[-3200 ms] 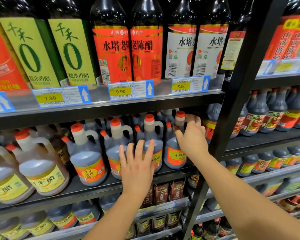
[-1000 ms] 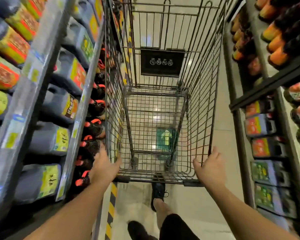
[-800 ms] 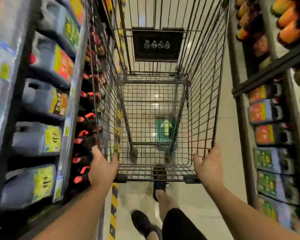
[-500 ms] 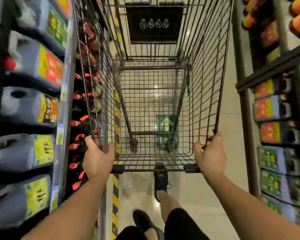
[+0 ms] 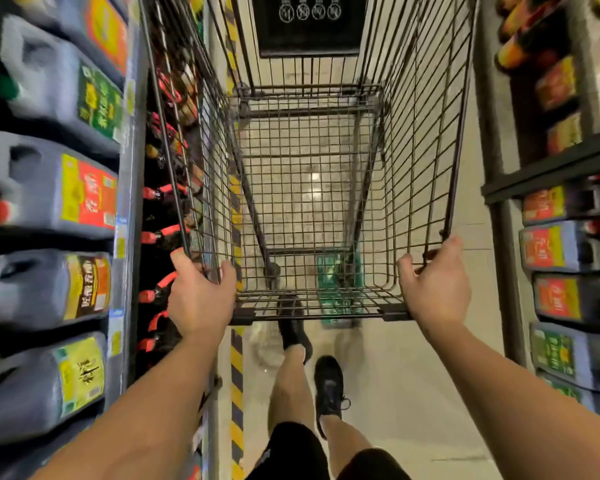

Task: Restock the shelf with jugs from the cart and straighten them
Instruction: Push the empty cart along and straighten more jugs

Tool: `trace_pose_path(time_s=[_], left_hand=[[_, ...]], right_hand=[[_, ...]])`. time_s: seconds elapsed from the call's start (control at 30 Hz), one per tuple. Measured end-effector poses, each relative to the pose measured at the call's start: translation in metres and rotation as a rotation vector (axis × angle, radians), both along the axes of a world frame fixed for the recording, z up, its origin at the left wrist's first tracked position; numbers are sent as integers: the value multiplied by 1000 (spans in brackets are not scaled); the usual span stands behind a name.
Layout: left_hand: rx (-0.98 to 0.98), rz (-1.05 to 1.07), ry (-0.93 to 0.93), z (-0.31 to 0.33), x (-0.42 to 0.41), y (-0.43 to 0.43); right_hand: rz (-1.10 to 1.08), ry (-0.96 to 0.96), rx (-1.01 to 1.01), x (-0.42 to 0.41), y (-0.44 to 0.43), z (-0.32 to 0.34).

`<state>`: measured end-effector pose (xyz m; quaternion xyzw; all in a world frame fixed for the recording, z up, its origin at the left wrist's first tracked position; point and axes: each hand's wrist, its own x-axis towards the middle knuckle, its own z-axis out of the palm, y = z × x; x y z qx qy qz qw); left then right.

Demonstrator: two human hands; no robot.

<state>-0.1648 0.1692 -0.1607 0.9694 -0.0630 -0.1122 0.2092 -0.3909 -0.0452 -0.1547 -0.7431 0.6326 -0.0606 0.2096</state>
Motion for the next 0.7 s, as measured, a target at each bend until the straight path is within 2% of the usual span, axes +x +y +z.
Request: trace_pose_path(time_s=[0.13, 0.43, 0.7], left_hand=[[25, -12, -48, 0, 29, -33], [26, -43, -27, -2, 96, -90], [41, -37, -39, -5, 130, -118]], right_hand=[[-1, 26, -31, 31, -31, -2], [11, 75, -67, 93, -85, -4], [-12, 66, -24, 123, -112, -5]])
